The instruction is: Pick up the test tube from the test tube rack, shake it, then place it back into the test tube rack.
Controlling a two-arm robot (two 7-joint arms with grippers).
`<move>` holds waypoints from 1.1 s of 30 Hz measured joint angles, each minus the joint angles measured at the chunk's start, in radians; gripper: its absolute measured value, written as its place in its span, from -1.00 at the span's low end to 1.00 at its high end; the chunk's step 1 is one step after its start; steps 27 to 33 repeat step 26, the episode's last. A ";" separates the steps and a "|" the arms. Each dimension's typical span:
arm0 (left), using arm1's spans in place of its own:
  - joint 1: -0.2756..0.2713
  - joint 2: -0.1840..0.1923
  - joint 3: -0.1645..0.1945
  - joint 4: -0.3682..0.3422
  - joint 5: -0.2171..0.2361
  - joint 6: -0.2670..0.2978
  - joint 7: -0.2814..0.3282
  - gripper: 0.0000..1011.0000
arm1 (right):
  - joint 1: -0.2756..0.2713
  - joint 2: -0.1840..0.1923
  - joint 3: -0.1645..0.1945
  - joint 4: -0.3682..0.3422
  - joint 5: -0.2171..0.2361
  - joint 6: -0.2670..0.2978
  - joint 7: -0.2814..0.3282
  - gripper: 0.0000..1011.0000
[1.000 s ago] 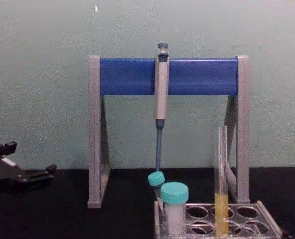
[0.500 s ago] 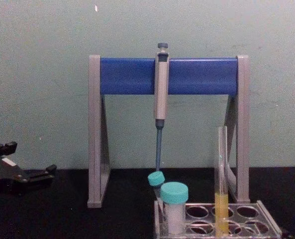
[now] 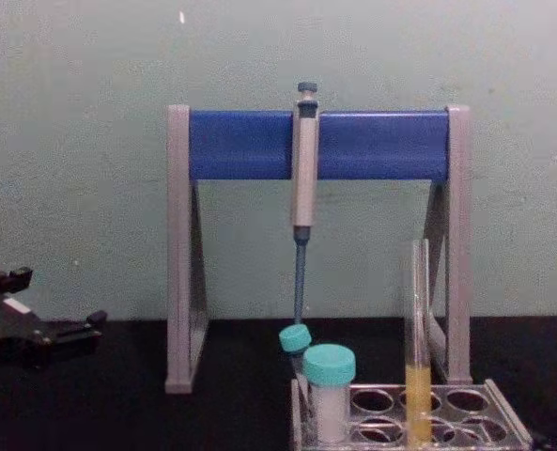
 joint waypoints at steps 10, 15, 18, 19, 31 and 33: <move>0.000 0.000 0.000 0.000 0.000 0.000 0.000 1.00 | 0.000 0.000 0.000 0.000 0.000 0.000 0.000 0.98; 0.000 0.000 0.000 0.000 0.000 0.000 0.000 1.00 | 0.000 0.000 0.000 0.000 0.000 0.000 0.000 0.98; 0.000 0.000 0.000 0.000 0.000 0.000 0.000 1.00 | 0.000 0.000 0.000 0.000 0.000 0.000 0.000 0.98; 0.000 0.000 0.000 0.000 0.000 0.000 0.000 1.00 | 0.000 0.000 0.000 0.000 0.000 0.000 0.000 0.98; 0.000 0.000 0.000 0.000 0.000 0.000 0.000 1.00 | 0.000 0.000 0.000 0.000 0.000 0.000 0.000 0.98; 0.000 0.000 0.000 0.000 0.000 0.000 0.000 1.00 | 0.000 0.000 0.000 0.000 0.000 0.000 0.000 0.98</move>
